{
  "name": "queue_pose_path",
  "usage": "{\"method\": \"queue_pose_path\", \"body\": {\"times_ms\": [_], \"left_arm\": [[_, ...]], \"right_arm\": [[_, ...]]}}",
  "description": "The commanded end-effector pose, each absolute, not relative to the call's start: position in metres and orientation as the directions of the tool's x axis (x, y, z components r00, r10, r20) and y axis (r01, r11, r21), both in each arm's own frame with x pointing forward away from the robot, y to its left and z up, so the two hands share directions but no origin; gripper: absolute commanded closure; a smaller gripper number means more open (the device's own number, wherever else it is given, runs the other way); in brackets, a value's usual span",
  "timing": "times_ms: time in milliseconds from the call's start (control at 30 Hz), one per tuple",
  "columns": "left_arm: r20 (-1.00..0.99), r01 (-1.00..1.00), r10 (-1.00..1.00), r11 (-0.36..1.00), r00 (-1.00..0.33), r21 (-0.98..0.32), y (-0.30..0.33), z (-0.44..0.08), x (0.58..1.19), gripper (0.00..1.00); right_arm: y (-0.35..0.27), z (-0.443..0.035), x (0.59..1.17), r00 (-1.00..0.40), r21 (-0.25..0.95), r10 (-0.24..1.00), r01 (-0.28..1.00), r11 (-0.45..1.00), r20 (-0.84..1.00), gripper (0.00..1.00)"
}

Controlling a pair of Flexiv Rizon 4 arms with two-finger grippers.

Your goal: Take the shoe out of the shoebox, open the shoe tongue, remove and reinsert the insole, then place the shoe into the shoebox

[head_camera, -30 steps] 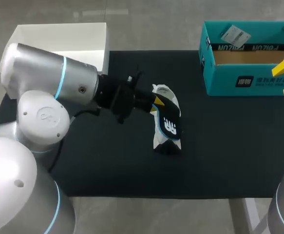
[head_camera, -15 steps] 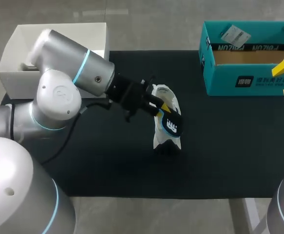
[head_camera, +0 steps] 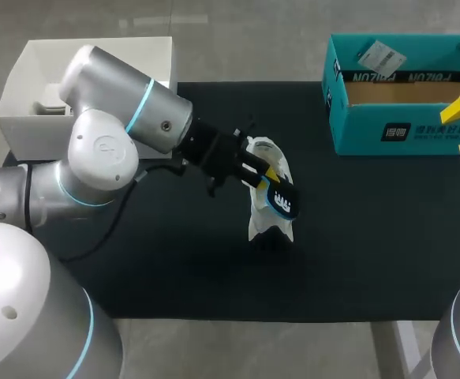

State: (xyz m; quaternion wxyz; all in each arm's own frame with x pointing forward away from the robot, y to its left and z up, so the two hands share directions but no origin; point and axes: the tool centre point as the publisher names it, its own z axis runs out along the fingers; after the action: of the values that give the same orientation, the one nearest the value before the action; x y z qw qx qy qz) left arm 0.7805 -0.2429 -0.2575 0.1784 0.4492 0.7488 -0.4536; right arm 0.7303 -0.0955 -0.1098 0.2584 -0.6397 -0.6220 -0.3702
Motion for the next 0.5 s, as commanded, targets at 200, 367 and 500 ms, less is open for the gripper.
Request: {"method": "queue_pose_path", "body": {"times_ms": [200, 367, 500], "left_arm": [[-0.699, 0.828, 0.464, 0.162, -0.544, -0.536, -0.248, -0.278, 0.777, 1.00], [-0.715, 0.828, 0.434, 0.159, -0.548, -0.538, -0.247, -0.294, 0.774, 1.00], [-0.697, 0.808, 0.424, 0.177, -0.578, -0.562, -0.245, -0.302, 0.773, 1.00]], "right_arm": [[-0.096, -0.110, 0.729, -0.046, 0.129, 0.606, 0.987, -0.094, 0.794, 0.00], [-0.096, -0.110, 0.729, -0.046, 0.129, 0.606, 0.987, -0.094, 0.794, 0.00], [-0.096, -0.110, 0.729, -0.046, 0.129, 0.606, 0.987, -0.094, 0.794, 0.00]]}}
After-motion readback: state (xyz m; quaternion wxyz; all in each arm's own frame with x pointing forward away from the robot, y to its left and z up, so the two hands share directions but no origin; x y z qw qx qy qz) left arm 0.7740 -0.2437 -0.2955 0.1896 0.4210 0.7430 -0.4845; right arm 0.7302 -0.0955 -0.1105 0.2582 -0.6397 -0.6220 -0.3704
